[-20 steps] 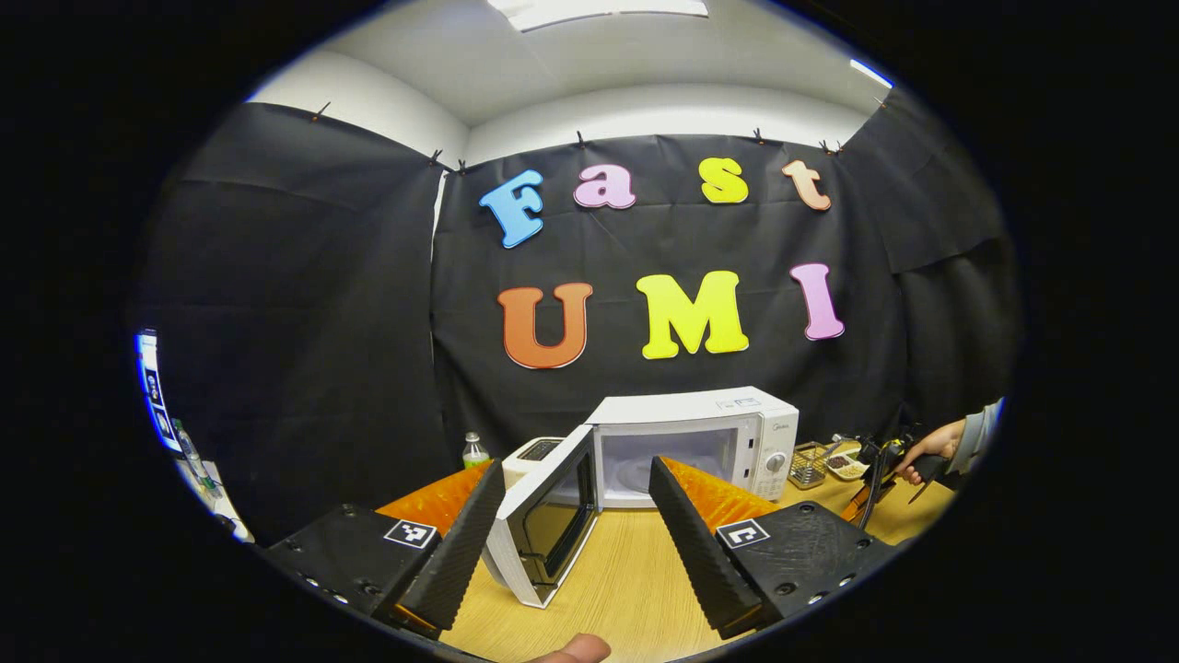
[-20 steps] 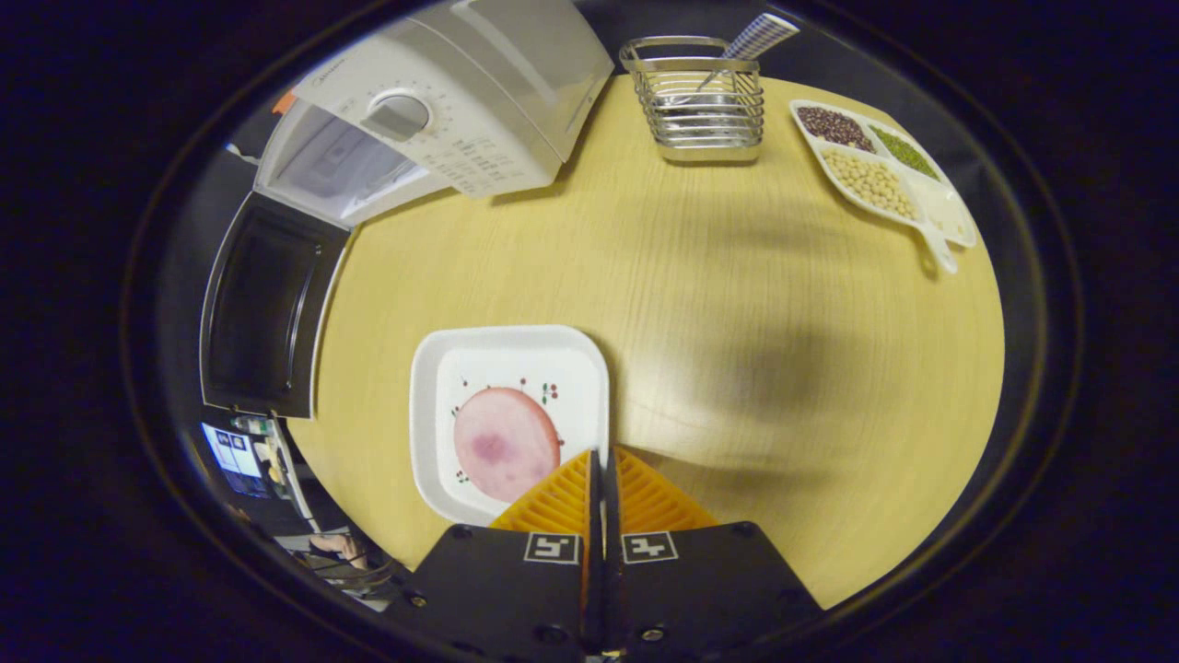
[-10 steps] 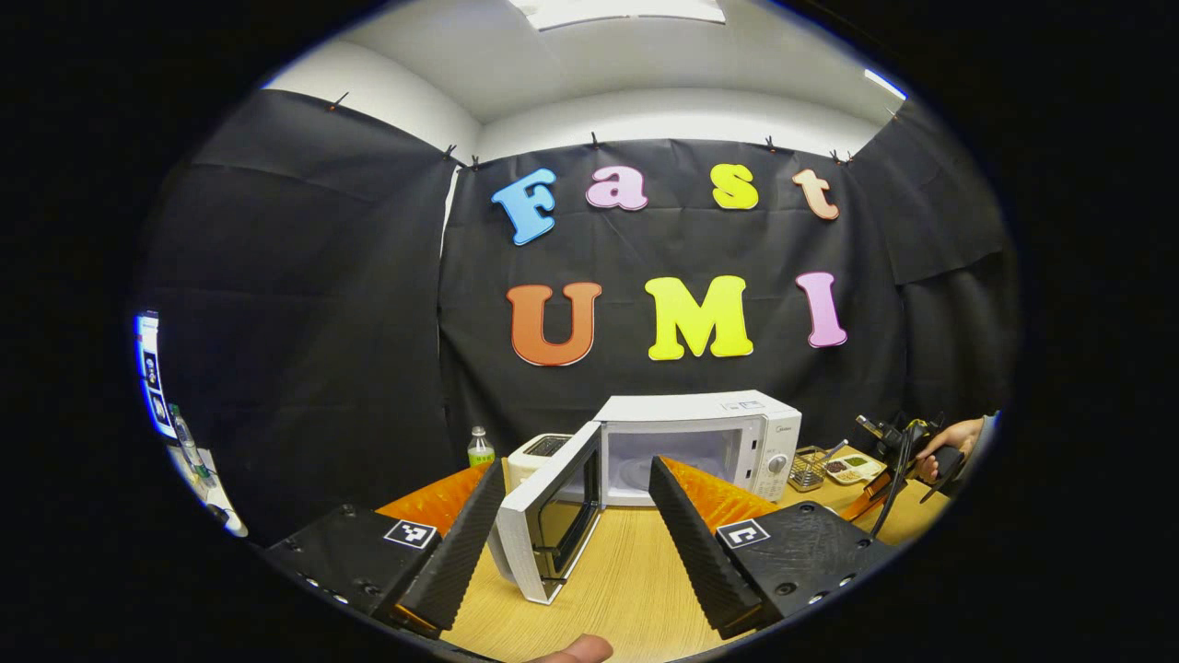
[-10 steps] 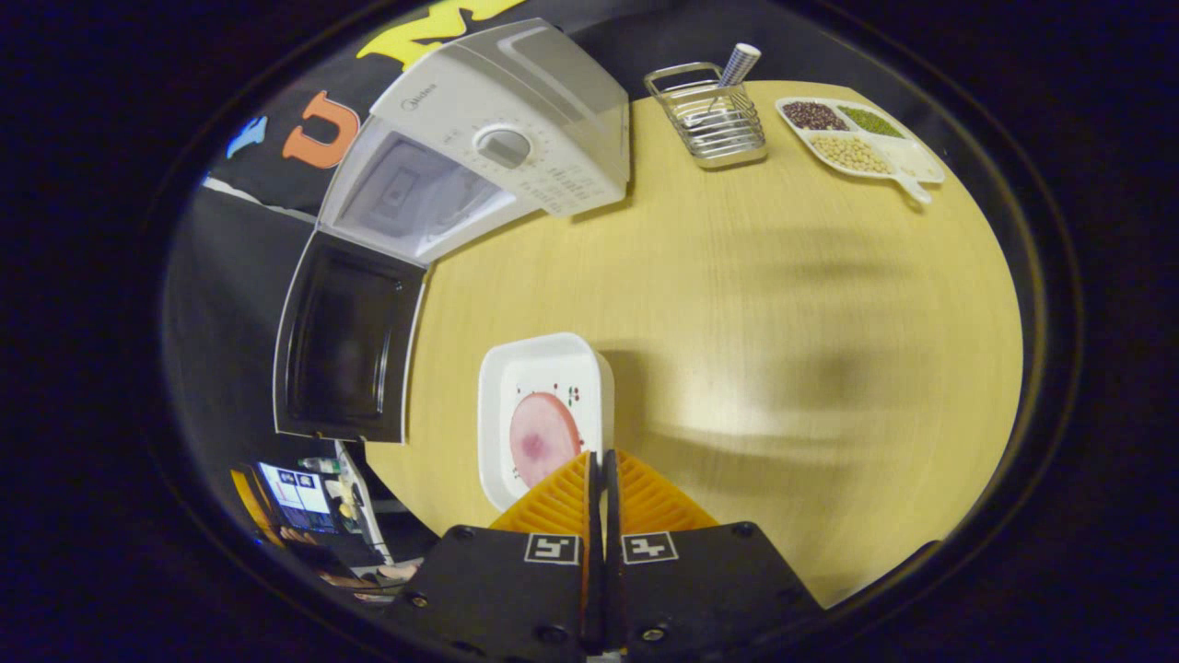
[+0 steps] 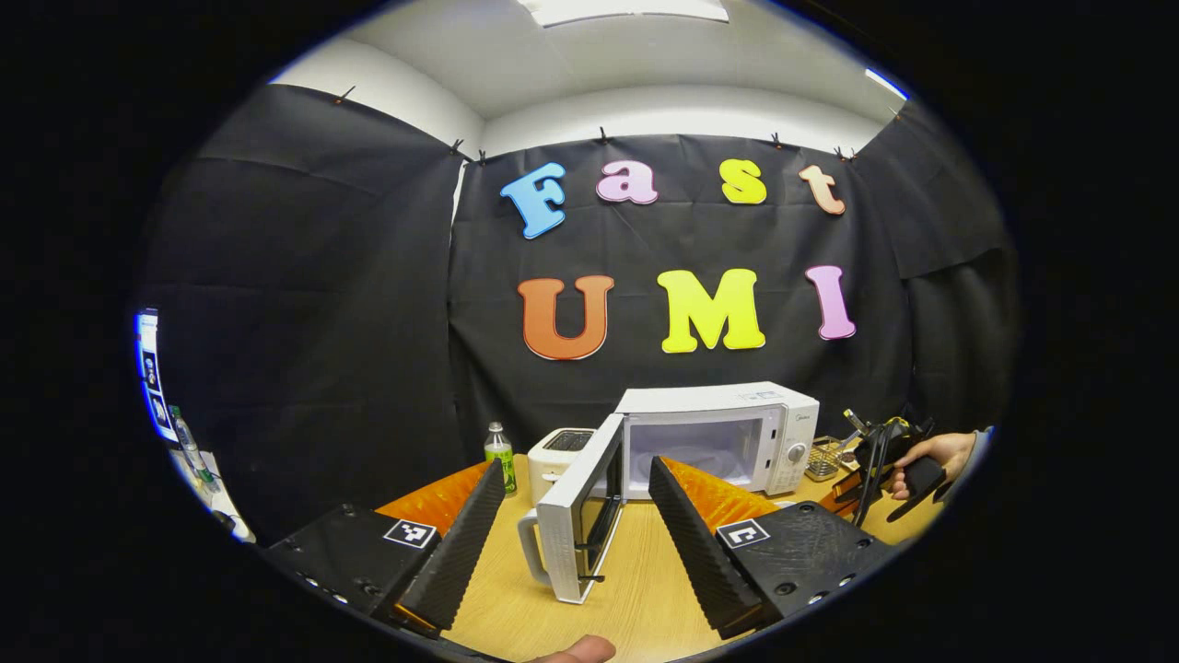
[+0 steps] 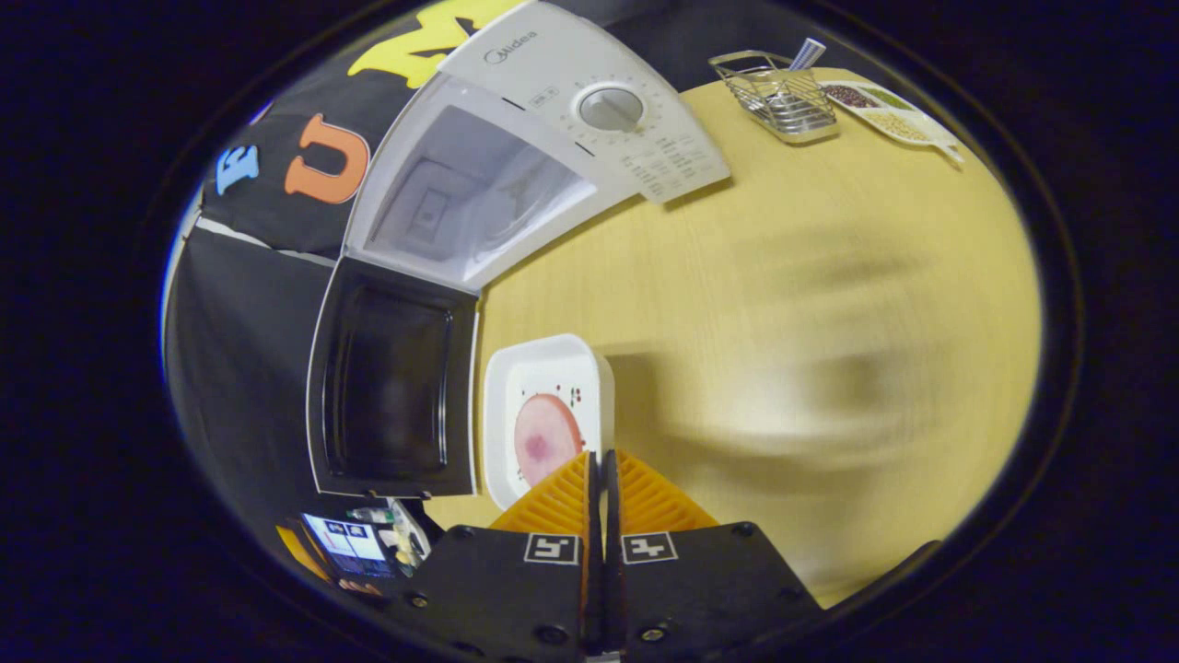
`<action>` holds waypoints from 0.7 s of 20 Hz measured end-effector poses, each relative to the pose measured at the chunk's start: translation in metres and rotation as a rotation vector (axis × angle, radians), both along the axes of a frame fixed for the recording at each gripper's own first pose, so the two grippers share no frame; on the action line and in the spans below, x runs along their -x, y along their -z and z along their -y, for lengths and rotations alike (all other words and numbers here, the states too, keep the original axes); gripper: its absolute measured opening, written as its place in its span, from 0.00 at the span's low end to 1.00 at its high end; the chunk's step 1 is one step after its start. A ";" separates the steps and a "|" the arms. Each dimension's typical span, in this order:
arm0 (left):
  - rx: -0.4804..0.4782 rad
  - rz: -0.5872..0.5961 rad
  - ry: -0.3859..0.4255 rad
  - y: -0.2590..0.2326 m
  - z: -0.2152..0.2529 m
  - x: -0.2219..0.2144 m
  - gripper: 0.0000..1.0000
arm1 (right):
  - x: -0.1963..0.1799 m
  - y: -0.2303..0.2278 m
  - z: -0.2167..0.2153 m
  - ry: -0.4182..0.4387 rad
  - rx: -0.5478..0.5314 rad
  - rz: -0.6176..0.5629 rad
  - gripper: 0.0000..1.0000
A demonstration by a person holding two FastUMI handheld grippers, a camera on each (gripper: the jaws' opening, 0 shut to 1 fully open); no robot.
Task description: Open the microwave oven with the left hand, put the food in, and close the microwave oven.
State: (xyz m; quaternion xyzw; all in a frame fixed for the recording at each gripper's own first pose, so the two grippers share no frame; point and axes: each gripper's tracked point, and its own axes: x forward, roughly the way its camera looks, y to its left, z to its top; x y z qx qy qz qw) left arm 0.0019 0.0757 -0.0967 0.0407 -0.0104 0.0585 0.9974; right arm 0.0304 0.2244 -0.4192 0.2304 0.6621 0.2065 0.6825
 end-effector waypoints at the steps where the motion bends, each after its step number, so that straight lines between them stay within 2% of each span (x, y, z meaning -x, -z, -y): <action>1: 0.000 -0.001 0.008 0.000 -0.002 -0.001 0.84 | -0.004 0.002 -0.015 0.030 -0.024 -0.001 0.00; 2: 0.000 -0.003 0.016 0.002 -0.004 -0.002 0.94 | -0.008 0.001 -0.027 0.058 -0.050 -0.004 0.04; 3: -0.001 -0.006 0.019 0.004 -0.007 -0.005 0.84 | -0.014 0.000 -0.041 0.085 -0.077 0.006 0.04; 5: 0.000 -0.008 0.015 0.003 -0.015 -0.009 0.84 | -0.035 0.000 -0.066 0.169 -0.123 0.056 0.00; 6: 0.004 -0.004 0.017 0.002 -0.018 -0.011 0.84 | -0.046 -0.001 -0.076 0.228 -0.140 0.084 0.04; 9: 0.019 0.002 0.033 0.005 -0.024 -0.015 0.84 | -0.081 0.002 -0.101 0.404 -0.164 0.162 0.04; 11: 0.023 0.000 0.035 0.008 -0.030 -0.020 0.84 | -0.104 0.004 -0.113 0.505 -0.177 0.209 0.00; 12: 0.025 0.000 0.036 0.008 -0.032 -0.021 0.84 | -0.116 0.006 -0.119 0.552 -0.189 0.233 0.04; 14: 0.026 0.003 0.042 0.010 -0.033 -0.022 0.84 | -0.139 0.013 -0.129 0.638 -0.195 0.271 0.04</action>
